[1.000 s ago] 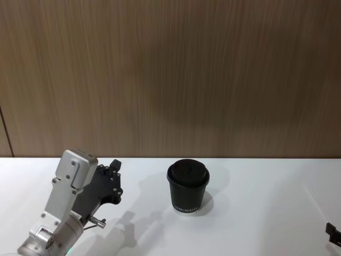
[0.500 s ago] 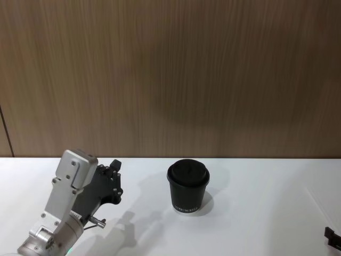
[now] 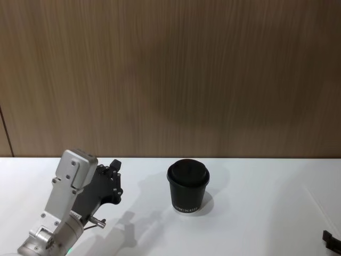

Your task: Pick up the straw with one hand, pass it to the other hand, and insert it into the cup.

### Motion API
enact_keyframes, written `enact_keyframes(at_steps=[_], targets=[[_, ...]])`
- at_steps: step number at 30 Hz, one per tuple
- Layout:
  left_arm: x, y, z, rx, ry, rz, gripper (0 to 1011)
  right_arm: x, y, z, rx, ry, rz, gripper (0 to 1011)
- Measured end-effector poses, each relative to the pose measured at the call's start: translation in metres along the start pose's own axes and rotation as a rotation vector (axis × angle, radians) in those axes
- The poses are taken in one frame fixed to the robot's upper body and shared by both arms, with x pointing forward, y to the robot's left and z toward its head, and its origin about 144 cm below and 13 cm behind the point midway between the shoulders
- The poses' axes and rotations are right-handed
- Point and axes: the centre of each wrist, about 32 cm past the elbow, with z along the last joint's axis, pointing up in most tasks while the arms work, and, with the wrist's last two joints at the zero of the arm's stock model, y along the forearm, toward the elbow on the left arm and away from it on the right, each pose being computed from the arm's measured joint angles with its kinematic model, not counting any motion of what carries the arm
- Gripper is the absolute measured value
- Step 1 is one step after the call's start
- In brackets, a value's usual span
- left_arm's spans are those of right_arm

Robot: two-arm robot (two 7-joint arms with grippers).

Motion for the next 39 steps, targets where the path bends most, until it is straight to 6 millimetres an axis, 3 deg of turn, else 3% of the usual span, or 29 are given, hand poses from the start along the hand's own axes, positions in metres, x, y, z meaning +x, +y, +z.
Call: enact_keyframes(at_steps=[20,27,39], targets=[[0.0,0.0,0.0,0.0,0.0,0.0,0,0.0,0.0064,-0.0021,-0.013,0.014,-0.002,998],[0.0,0.0,0.0,0.0,0.0,0.0,0,-0.0003,0.0074,-0.0023,-0.018,0.017,-0.002,846],[0.0,0.0,0.0,0.0,0.0,0.0,0,-0.0006,0.0082,-0.0026,-0.023,0.02,-0.002,474]])
